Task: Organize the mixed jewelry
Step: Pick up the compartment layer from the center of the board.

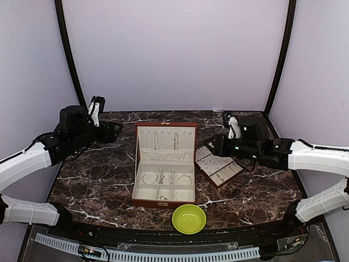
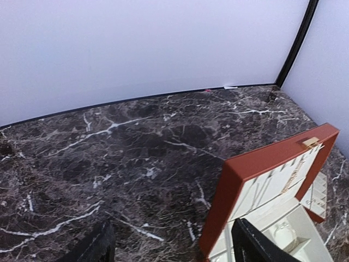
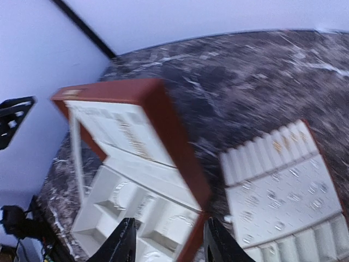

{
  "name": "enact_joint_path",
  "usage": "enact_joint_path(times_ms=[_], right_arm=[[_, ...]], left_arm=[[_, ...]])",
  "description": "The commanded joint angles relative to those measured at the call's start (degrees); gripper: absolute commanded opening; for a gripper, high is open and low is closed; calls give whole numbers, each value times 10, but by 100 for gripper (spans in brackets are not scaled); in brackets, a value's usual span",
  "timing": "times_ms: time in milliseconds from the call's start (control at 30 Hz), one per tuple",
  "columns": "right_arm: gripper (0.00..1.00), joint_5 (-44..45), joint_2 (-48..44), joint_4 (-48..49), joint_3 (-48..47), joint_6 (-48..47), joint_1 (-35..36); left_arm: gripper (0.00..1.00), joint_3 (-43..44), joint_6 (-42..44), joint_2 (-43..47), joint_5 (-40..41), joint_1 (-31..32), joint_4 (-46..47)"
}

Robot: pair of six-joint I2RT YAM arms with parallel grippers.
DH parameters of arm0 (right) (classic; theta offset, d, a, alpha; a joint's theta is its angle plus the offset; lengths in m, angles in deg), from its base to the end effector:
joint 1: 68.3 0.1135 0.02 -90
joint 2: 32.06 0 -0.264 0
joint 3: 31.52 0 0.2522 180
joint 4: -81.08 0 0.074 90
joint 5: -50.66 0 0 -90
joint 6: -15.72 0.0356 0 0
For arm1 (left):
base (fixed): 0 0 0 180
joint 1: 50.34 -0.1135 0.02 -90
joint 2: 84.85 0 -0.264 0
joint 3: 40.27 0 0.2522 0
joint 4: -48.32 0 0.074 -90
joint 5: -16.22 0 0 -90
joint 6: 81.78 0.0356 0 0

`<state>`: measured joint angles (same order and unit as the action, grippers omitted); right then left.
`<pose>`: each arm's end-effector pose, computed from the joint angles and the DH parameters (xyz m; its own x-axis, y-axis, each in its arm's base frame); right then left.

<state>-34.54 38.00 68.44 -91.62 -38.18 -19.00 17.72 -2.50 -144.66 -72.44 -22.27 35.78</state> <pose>0.1845 0.2099 0.2760 -0.6179 0.1820 -0.7649 -0.4221 0.7440 0.5180 0.2170 -0.1148 0.3065 -0.2988 -0.0514 -0.9529 0.4019 0.8989 -0.1745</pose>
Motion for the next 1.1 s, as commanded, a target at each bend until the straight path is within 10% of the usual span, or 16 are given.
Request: enact_joint_path(times_ms=[0,400,1067], right_arm=[[43,69,-39,-144,59,55,-72],[40,-35,28,-249,49,-102,-267],[28,-31,96,-155,95,74,-276]], left_arm=[[76,9,60,17,26,-16,-36],[76,-15,60,64,27,-19,-39],[77,-16,53,68,19,-19,-44]])
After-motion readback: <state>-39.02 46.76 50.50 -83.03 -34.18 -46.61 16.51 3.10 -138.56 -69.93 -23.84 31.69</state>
